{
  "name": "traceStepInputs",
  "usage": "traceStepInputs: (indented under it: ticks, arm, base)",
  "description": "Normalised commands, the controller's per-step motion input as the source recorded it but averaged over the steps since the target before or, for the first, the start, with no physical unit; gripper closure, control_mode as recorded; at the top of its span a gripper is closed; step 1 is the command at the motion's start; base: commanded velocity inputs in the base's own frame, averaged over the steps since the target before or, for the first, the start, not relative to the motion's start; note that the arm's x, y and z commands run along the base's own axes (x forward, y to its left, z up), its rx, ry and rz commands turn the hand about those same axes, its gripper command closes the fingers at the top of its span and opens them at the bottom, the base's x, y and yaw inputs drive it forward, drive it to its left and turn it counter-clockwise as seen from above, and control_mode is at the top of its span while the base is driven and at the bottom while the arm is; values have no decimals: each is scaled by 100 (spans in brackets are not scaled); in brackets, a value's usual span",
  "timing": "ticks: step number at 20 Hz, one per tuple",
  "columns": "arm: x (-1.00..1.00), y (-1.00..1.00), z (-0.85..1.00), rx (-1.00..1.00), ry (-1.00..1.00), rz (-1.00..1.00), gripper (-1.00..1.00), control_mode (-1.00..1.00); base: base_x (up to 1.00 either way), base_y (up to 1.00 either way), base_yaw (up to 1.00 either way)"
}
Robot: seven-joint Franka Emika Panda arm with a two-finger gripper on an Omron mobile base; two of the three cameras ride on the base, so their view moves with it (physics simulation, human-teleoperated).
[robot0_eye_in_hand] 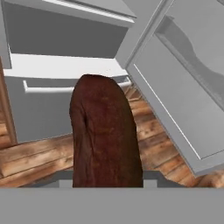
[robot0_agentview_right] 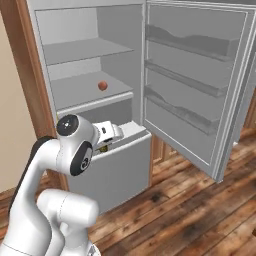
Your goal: Gather the onion and sweet potato from the fridge and place them on a tray on the dining counter. Then gather the chicken drumstick and fish from the fridge and place them on the other tray.
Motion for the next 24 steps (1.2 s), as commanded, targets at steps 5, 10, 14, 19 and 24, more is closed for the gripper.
traceStepInputs:
  ticks: [5,10,14,19,24]
  arm:
    - [0,0,0,0,0,0,100,100]
    - [0,0,0,0,0,0,100,100]
    - [0,0,0,0,0,0,100,100]
    - [0,0,0,0,0,0,100,100]
    - [0,0,0,0,0,0,100,100]
  base:
    - [-42,8,-26]
    - [-58,2,-23]
    - [-45,0,-24]
    - [-50,0,-26]
    - [-51,0,-24]
